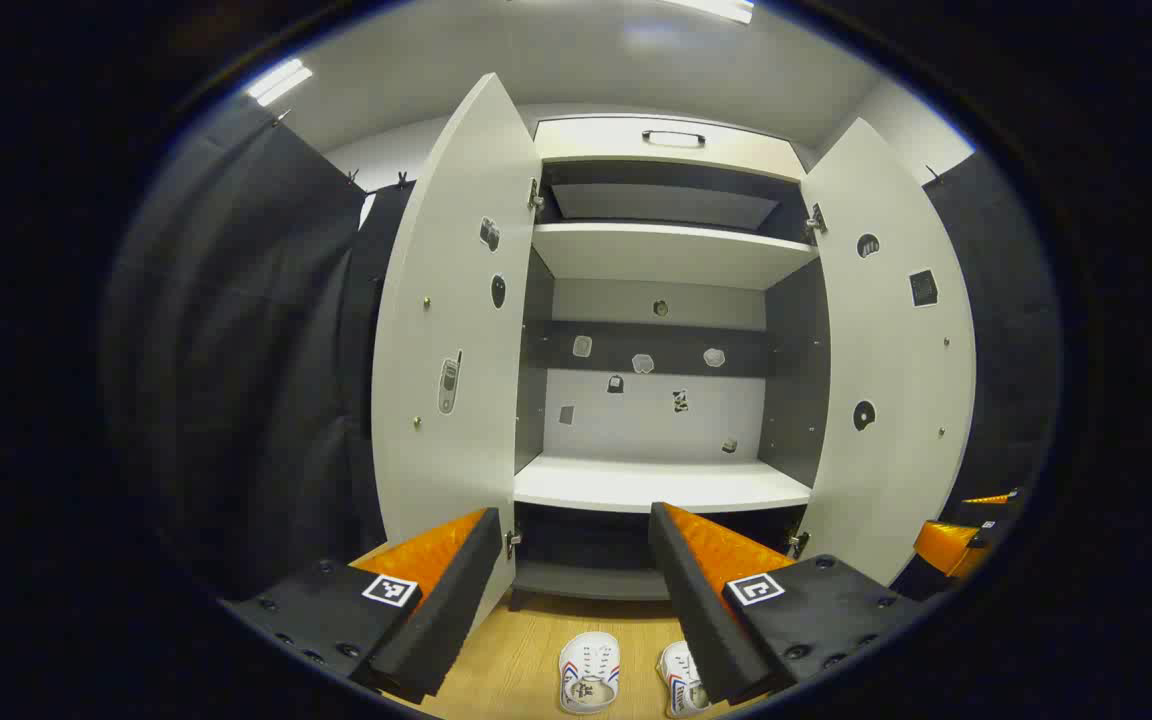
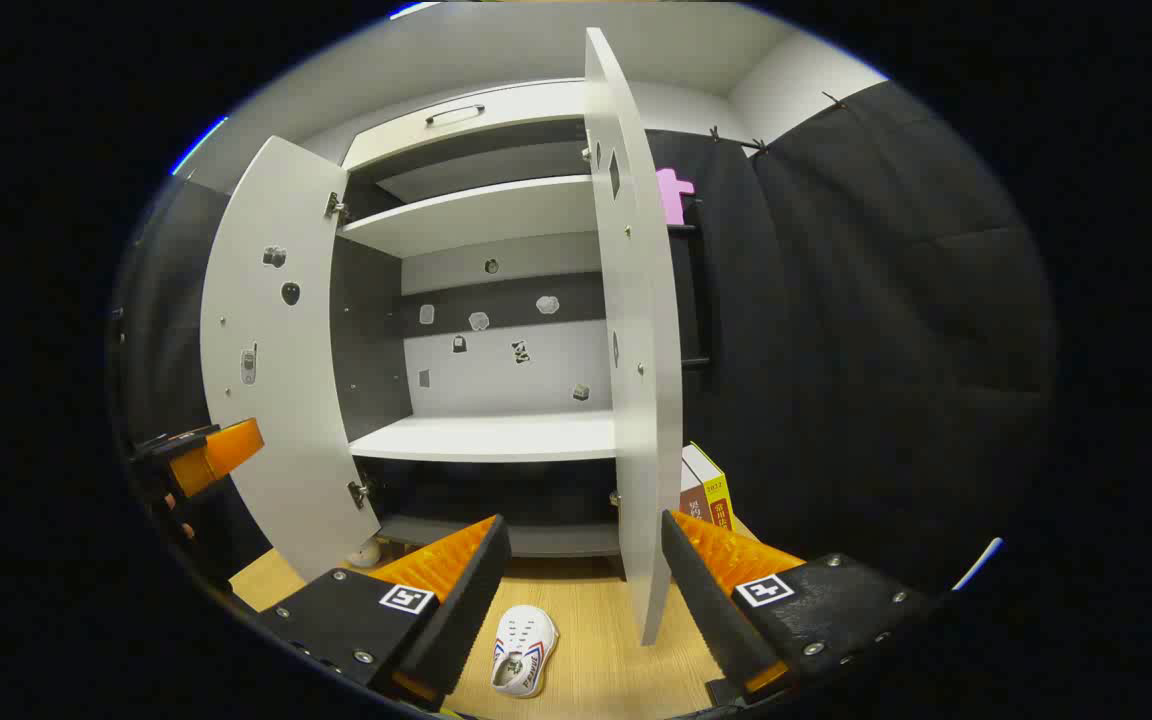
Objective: Grab one shoe with the right hand and put it into the shoe cabinet, grab the other shoe with the left hand and put it into the shoe cabinet; then close the right door with the right hand and the left door with the left hand.
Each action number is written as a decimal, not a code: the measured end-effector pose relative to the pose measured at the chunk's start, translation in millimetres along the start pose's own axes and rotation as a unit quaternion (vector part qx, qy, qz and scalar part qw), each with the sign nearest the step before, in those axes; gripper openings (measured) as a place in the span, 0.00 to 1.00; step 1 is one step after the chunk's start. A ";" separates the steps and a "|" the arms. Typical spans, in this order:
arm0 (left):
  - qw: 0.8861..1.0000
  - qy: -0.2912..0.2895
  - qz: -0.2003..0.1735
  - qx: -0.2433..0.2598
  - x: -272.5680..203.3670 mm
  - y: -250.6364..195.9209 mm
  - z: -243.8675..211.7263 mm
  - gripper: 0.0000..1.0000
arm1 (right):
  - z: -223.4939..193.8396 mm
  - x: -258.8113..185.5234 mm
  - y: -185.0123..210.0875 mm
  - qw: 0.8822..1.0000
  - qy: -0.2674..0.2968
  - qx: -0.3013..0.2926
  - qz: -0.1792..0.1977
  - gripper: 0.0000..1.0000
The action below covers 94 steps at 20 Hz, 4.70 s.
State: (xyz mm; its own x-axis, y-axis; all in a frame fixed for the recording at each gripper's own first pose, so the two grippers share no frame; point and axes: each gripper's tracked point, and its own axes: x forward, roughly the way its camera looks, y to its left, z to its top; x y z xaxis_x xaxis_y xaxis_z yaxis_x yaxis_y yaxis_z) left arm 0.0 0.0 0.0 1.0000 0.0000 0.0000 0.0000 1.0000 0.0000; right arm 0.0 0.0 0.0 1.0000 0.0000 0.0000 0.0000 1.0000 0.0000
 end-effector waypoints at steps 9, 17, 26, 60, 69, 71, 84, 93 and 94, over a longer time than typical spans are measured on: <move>1.000 -0.002 0.007 -0.008 -12.1 14.1 1.5 0.96 | -2.1 -11.1 -0.6 1.000 0.008 0.009 -0.016 0.94; 1.000 0.000 -0.002 -0.007 -16.4 22.8 -0.4 0.96 | -4.0 -6.6 10.8 1.000 0.016 0.009 -0.020 0.94; 1.000 0.008 -0.009 -0.016 -14.1 30.1 -6.2 0.96 | -44.7 8.9 33.4 0.998 0.065 0.010 -0.016 0.94; 0.999 0.017 0.027 -0.008 -26.6 92.4 -5.1 0.96 | -371.8 94.6 61.1 0.926 0.375 0.005 -0.039 0.08; 1.000 0.015 0.019 -0.020 -21.8 92.3 -7.3 0.99 | -276.3 98.0 67.7 0.946 0.324 0.001 -0.033 0.02; 1.000 0.013 0.020 -0.019 -17.8 93.0 -9.3 0.96 | -247.2 100.7 73.2 0.951 0.309 0.003 -0.028 0.02; 1.000 0.018 0.019 -0.017 -9.1 95.6 -21.1 0.96 | -34.2 140.5 126.9 0.980 0.195 0.037 0.016 0.02; 0.999 0.017 0.033 -0.009 -15.6 113.5 -21.6 0.96 | 44.2 212.2 116.7 0.985 0.163 0.058 -0.017 0.02; 0.999 0.017 0.035 -0.009 -16.6 115.0 -21.9 0.99 | 48.4 224.3 116.9 0.985 0.162 0.058 -0.019 0.02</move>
State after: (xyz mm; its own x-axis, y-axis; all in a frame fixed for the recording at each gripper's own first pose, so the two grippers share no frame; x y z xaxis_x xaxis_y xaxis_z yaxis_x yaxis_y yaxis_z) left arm -16.6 115.0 -21.9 0.9969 0.0700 -0.0349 -0.0706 0.9974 -0.0162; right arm 224.3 116.9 48.4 0.9468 -0.0196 -0.3211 0.0570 0.9926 0.1074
